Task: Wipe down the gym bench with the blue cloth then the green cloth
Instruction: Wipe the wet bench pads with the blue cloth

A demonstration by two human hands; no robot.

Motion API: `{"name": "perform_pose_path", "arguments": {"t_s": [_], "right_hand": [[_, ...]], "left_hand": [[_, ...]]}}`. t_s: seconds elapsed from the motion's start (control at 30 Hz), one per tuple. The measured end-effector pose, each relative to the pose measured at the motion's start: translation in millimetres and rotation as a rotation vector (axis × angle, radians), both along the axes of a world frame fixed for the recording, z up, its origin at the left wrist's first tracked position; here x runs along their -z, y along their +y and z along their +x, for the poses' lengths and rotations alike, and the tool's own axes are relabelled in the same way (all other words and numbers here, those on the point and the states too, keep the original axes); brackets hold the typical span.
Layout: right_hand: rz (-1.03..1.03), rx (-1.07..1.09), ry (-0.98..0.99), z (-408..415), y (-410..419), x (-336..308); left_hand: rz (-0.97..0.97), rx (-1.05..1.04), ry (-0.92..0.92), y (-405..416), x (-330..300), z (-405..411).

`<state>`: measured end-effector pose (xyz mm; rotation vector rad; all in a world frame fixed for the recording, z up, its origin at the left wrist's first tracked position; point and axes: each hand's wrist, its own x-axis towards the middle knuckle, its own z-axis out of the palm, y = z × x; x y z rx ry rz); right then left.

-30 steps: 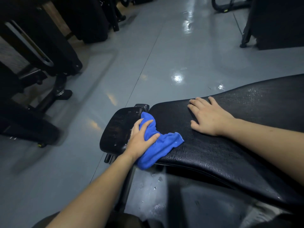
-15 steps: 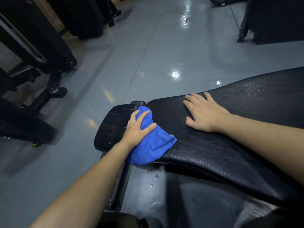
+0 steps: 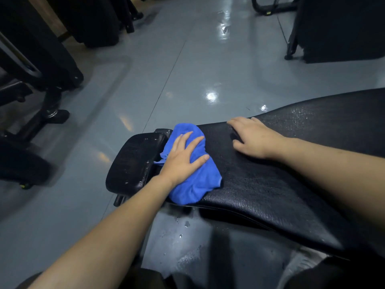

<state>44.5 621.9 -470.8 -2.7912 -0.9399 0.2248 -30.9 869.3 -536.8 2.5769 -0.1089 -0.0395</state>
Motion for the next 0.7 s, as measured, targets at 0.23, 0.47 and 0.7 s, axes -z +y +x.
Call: {"name": "perform_pose_path", "arguments": {"t_s": [0.23, 0.47, 0.7], "right_hand": [[-0.052, 0.108, -0.037, -14.3, -52.0, -25.1], [-0.147, 0.125, -0.086, -39.8, -90.9, -21.8], [-0.173, 0.166, -0.128, -45.6, -117.2, -25.0]], "left_hand": [[0.091, 0.162, -0.046, -42.2, -3.4, -72.5], [0.075, 0.191, -0.021, -52.4, -9.3, -67.1], [0.047, 0.251, -0.001, -95.2, -22.5, -12.5]]}}
